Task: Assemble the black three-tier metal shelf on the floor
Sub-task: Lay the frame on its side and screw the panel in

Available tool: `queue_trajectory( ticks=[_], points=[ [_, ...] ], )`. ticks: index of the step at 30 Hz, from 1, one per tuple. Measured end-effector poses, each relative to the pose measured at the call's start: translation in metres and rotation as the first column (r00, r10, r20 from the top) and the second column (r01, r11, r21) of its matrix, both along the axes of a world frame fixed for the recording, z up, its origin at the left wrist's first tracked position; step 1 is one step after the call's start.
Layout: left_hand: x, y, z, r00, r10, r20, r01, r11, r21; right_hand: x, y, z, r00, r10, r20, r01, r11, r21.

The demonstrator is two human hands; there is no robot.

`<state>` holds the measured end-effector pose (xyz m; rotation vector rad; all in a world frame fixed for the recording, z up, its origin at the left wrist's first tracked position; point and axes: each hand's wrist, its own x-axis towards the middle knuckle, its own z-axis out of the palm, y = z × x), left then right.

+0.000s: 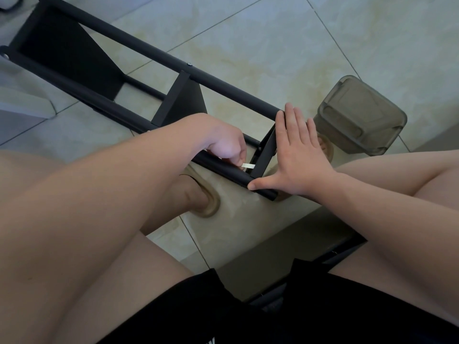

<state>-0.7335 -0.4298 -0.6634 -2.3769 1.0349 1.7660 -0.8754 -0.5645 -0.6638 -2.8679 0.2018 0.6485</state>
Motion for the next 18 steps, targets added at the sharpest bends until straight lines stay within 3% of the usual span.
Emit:
queue_trajectory(
  ticks=[11,14,18],
  points=[
    [0.010,-0.004,0.002,0.986,0.157,0.048,-0.147,0.974,-0.173,0.001,-0.001,0.000,1.000,0.007,-0.009,-0.007,1.000,-0.003],
    [0.009,0.000,-0.003,0.947,0.311,-0.079,-0.320,0.925,-0.204,0.001,-0.001,-0.001,1.000,0.012,-0.006,-0.012,1.000,-0.005],
    [0.001,0.001,-0.013,0.795,0.557,-0.242,-0.598,0.786,-0.155,0.002,-0.001,-0.002,1.000,0.012,0.003,-0.012,1.000,-0.007]
  ],
)
